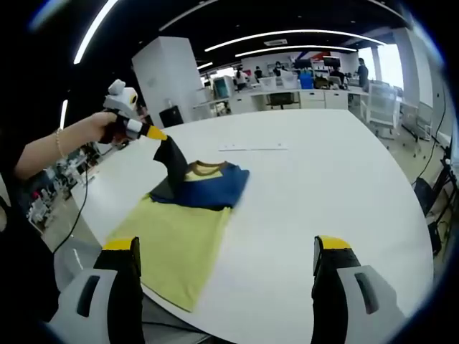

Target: Fold the garment on the visible template until the final outline fits inside the template.

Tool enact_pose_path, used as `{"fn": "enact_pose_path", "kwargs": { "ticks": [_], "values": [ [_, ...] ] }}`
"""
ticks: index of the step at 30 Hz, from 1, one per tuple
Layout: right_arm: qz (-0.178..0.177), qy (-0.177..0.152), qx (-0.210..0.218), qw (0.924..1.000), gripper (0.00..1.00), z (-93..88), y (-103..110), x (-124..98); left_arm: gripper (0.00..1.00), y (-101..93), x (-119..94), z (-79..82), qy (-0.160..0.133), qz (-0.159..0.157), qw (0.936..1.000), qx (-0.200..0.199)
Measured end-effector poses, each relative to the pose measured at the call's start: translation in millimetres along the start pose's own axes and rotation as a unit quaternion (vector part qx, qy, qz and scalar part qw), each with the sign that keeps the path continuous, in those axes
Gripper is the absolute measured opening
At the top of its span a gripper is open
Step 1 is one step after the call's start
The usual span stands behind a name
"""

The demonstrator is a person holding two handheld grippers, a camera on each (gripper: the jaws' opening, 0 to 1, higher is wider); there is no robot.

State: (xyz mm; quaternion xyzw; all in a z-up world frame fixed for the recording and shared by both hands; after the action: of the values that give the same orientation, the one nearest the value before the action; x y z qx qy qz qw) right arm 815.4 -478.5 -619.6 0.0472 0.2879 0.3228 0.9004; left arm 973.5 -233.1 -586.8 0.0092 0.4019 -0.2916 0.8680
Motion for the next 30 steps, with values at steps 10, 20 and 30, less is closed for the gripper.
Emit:
{"fn": "enact_pose_path", "kwargs": {
  "ticks": [10,20,30],
  "values": [
    [0.0,0.004,0.0,1.0,1.0,-3.8,-7,-4,0.0,-12.7,23,-4.2,0.016,-0.003,0.9999,-0.002],
    [0.011,0.013,-0.011,0.9998,1.0,-6.7,-2,0,0.0,-28.0,52,-11.8,0.034,-0.004,0.9994,0.001],
    [0.011,0.019,-0.012,0.9997,1.0,-12.5,-3,0,0.0,-36.0,78,-23.8,0.055,0.002,0.9984,-0.008]
  ]
}}
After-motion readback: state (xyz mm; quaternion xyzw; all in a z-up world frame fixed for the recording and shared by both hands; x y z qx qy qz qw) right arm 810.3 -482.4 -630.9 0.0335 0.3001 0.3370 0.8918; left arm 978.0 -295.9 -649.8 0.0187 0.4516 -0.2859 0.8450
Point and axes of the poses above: the point that each gripper's makers call its tool centre point, and the gripper's own axes: x roughly forward along the fingers, y roughly to its left, z roughly out of its top, the point moved 1 cm from there along -x, roughly backward along the fingers, and after that the axes turned 7 degrees about z, right-handed, at the moved point
